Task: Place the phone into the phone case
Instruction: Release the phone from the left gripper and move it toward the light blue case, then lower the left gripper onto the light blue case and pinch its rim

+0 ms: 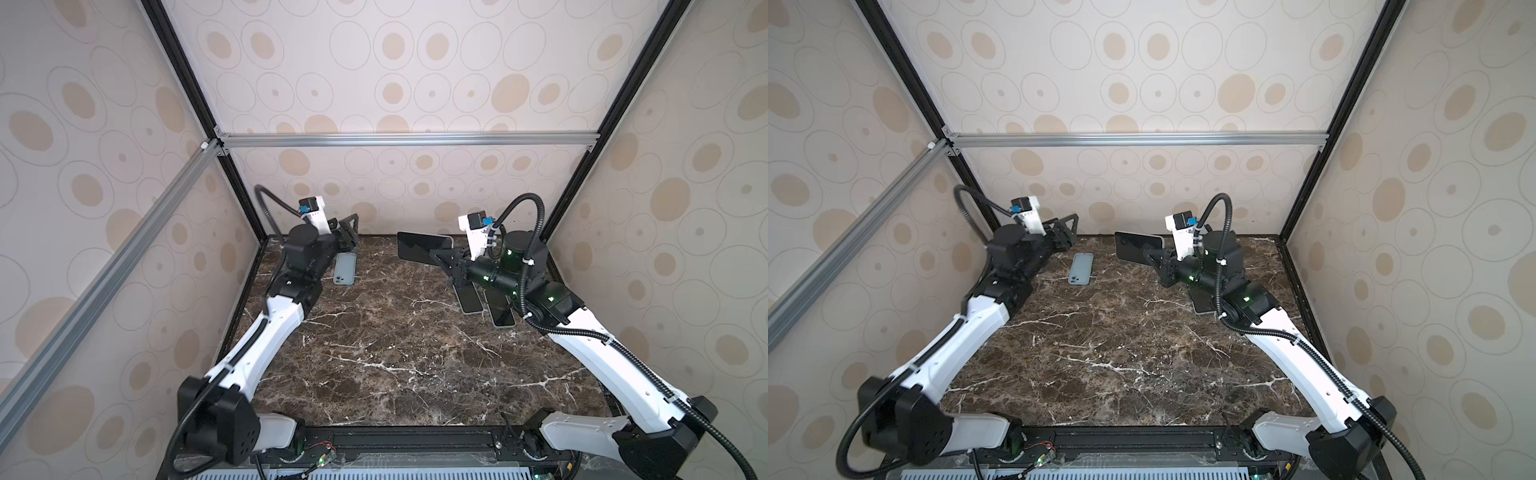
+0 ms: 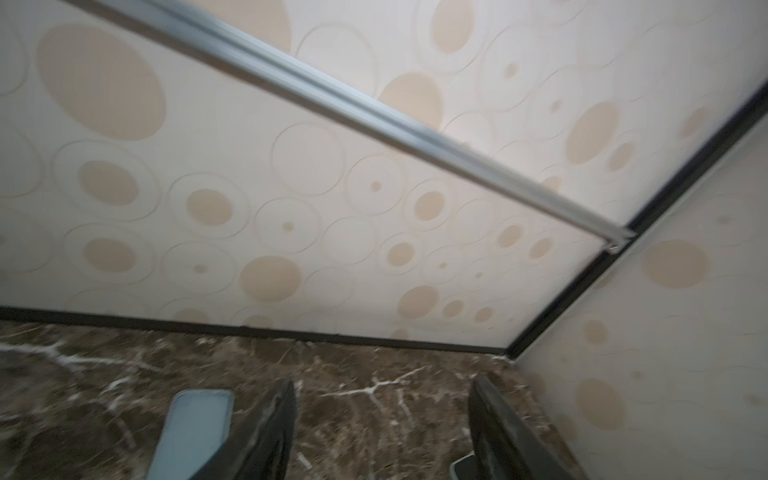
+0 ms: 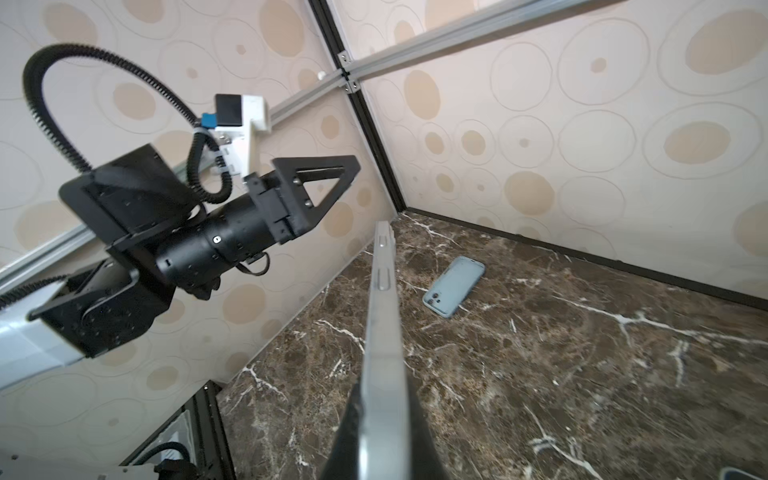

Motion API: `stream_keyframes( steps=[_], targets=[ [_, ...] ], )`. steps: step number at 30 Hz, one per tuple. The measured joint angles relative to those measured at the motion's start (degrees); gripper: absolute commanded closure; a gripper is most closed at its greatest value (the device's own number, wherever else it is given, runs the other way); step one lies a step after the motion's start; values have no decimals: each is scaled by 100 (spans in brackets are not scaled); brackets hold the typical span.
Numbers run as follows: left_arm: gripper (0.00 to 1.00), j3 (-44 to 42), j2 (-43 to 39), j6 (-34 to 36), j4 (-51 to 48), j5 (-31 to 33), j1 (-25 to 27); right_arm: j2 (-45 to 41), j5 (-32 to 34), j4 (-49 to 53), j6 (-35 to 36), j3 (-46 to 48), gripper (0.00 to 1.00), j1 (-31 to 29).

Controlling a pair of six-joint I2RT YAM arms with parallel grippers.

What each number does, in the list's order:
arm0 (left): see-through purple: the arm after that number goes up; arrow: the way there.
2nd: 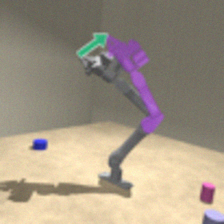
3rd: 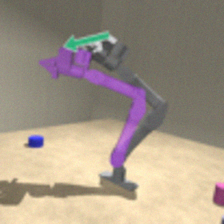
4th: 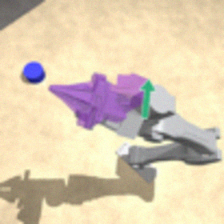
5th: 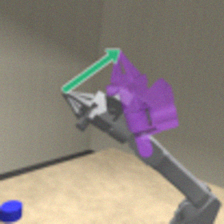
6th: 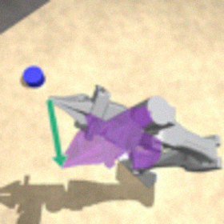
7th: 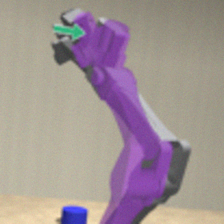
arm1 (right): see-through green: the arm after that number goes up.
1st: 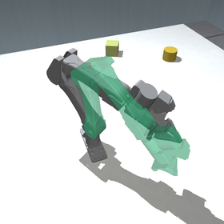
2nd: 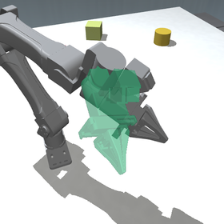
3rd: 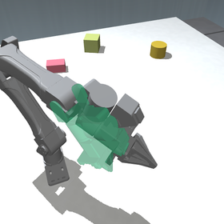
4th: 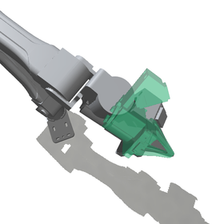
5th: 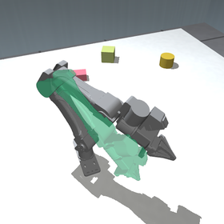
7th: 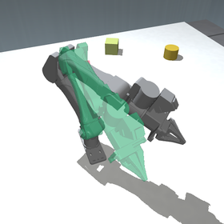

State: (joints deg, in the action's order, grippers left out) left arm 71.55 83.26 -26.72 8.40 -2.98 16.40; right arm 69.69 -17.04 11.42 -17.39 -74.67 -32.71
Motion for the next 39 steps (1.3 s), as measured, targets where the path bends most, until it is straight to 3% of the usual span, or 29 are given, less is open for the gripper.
stream_keyframes(
  steps=[7, 13, 25, 32, 39],
  targets=[
    [43, 1137, 2688, 584, -1130, 570, -2, -111, 490, 496, 310, 4, 100, 0],
    [48, 1941, 4089, 693, -1843, 590, -74, -474, 702, 667, 422, 118, 100, 2],
    [58, 3928, 5327, 1010, -2959, 466, -374, -715, 903, 831, 448, 354, 100, 0],
    [70, 4433, 5718, 1309, -3469, 302, -398, -715, 914, 920, 448, 354, 100, 0],
    [97, 4404, 5702, 1652, -3552, 44, -385, -730, 955, 1005, 446, 356, 100, 0]
  ],
)
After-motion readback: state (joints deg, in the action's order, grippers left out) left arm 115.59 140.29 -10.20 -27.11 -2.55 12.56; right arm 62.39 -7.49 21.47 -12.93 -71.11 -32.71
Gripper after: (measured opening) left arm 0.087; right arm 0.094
